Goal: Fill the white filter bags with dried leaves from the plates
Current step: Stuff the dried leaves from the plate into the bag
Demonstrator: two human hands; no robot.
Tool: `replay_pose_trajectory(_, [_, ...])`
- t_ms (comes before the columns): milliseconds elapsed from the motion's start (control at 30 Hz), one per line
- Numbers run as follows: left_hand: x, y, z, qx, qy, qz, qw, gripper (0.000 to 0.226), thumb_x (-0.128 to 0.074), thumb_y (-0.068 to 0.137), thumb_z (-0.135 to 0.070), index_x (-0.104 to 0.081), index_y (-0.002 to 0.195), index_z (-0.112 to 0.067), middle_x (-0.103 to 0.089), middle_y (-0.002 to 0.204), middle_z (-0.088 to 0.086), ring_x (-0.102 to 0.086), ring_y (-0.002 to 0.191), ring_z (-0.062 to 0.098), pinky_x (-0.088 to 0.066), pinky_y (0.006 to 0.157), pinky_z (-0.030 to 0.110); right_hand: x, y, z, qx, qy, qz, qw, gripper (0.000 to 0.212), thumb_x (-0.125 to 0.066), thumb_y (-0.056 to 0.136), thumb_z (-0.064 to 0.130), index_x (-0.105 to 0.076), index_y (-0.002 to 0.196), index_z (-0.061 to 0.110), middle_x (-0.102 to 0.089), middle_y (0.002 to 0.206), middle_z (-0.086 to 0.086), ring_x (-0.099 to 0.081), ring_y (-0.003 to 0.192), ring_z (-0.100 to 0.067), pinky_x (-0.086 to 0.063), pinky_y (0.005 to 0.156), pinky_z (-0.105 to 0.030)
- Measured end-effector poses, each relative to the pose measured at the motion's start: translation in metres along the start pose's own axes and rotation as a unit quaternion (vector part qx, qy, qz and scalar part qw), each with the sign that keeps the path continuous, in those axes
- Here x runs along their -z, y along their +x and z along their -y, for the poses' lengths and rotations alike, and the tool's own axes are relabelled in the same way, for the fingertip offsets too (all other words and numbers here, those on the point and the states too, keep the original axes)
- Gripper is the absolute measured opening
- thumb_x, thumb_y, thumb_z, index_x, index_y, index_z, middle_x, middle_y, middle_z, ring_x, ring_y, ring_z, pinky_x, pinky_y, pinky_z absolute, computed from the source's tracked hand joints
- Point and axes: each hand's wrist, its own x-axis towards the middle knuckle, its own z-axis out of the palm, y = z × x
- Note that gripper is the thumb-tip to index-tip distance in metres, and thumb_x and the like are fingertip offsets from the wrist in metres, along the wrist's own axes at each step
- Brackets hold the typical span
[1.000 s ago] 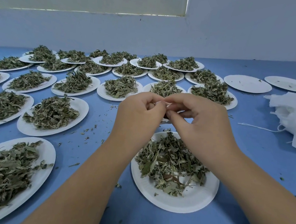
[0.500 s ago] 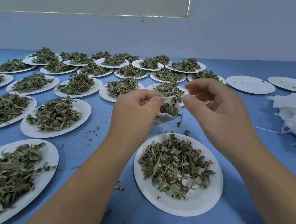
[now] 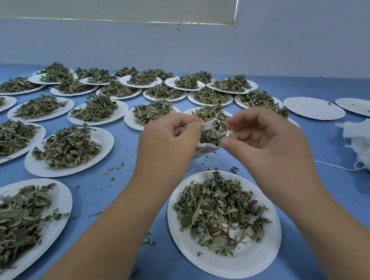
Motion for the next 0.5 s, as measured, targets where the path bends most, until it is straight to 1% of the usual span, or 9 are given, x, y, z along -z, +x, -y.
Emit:
replay_pose_trajectory(67, [-0.0004,0.0004,0.0028,-0.036,0.064,0.006,0.997,0.022,-0.062,0.089,-0.005,-0.070,0.074,-0.019,-0.046,0.058,0.021,-0.041,0.042,0.004,-0.036,0.042,0.006,-0.0003,-0.0004,0.0001,0.036,-0.038,-0.014,0.999,0.032,-0.077,0.076,0.003,-0.064,0.083,0.032,-0.065,0.079,0.013,-0.063,0.073,-0.006,-0.050,0.069,-0.016])
replay_pose_trajectory(167, [-0.0007,0.0007,0.0068,-0.057,0.103,0.022,0.993,0.022,-0.062,0.089,-0.012,-0.070,0.075,-0.028,-0.056,0.062,0.019,-0.044,0.047,0.013,-0.038,0.046,0.011,-0.0014,-0.0018,0.0017,0.104,-0.135,-0.024,0.985,0.031,-0.075,0.078,0.005,-0.065,0.081,0.033,-0.064,0.079,0.015,-0.062,0.075,-0.005,-0.049,0.067,-0.014])
replay_pose_trajectory(233, [-0.0011,0.0003,0.0069,-0.064,0.113,0.037,0.991,0.022,-0.062,0.089,-0.012,-0.071,0.076,-0.027,-0.053,0.058,0.016,-0.040,0.044,0.008,-0.034,0.046,0.010,-0.0014,-0.0024,0.0003,0.128,-0.180,-0.017,0.975,0.021,-0.074,0.079,0.005,-0.070,0.083,0.026,-0.065,0.081,0.012,-0.061,0.074,-0.005,-0.049,0.067,-0.016])
replay_pose_trajectory(300, [-0.0015,-0.0003,0.0068,-0.066,0.114,0.055,0.990,0.022,-0.062,0.088,-0.011,-0.072,0.077,-0.026,-0.053,0.055,0.014,-0.039,0.044,0.006,-0.034,0.045,0.014,-0.0009,-0.0026,-0.0015,0.136,-0.203,-0.002,0.970,0.015,-0.074,0.080,0.006,-0.075,0.086,0.020,-0.066,0.080,0.011,-0.058,0.072,-0.002,-0.045,0.065,-0.011])
replay_pose_trajectory(367, [-0.0019,-0.0007,0.0069,-0.059,0.103,0.071,0.990,0.023,-0.062,0.088,-0.011,-0.072,0.076,-0.027,-0.055,0.059,0.018,-0.041,0.047,0.009,-0.037,0.044,0.023,-0.0009,-0.0029,-0.0020,0.139,-0.233,0.016,0.962,0.014,-0.074,0.081,0.011,-0.076,0.089,0.022,-0.064,0.078,0.014,-0.056,0.073,-0.001,-0.038,0.066,-0.008])
replay_pose_trajectory(433, [-0.0020,-0.0008,0.0072,-0.058,0.101,0.076,0.990,0.023,-0.061,0.089,-0.011,-0.072,0.076,-0.027,-0.054,0.058,0.018,-0.038,0.045,0.008,-0.035,0.043,0.019,-0.0015,-0.0036,-0.0023,0.139,-0.259,0.021,0.955,0.013,-0.074,0.082,0.016,-0.075,0.090,0.026,-0.062,0.077,0.019,-0.053,0.076,-0.003,-0.035,0.067,-0.009])
replay_pose_trajectory(500, [-0.0020,-0.0008,0.0071,-0.057,0.102,0.074,0.990,0.024,-0.061,0.089,-0.011,-0.072,0.076,-0.027,-0.052,0.057,0.018,-0.036,0.044,0.008,-0.033,0.043,0.015,-0.0013,-0.0034,-0.0031,0.126,-0.259,0.014,0.958,0.013,-0.075,0.081,0.019,-0.070,0.087,0.029,-0.058,0.075,0.023,-0.050,0.075,-0.002,-0.036,0.068,-0.008])
